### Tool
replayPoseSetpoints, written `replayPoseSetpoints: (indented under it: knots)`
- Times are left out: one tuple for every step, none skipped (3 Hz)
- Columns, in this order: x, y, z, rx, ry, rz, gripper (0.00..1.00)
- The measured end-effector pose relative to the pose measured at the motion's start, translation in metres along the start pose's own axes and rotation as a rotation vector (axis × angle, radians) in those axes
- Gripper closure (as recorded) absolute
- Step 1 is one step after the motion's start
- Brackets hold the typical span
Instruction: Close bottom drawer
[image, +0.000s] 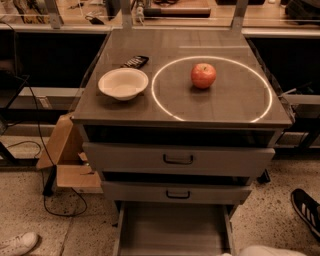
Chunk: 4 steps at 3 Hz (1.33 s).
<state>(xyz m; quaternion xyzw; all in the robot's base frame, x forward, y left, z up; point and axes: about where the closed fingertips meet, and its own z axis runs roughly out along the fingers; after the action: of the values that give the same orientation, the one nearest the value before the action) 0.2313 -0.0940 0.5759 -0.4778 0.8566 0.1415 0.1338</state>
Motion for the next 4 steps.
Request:
replayPoseSetpoints:
  knots:
    - [0.023,0.009,0.047,-0.052,0.016,0.105,1.0]
    - [0.022,0.008,0.042,-0.042,0.015,0.096,1.0]
    - [0.024,0.011,0.041,-0.033,0.02,0.107,1.0]
    - [0.04,0.021,0.064,-0.049,0.048,0.13,1.0]
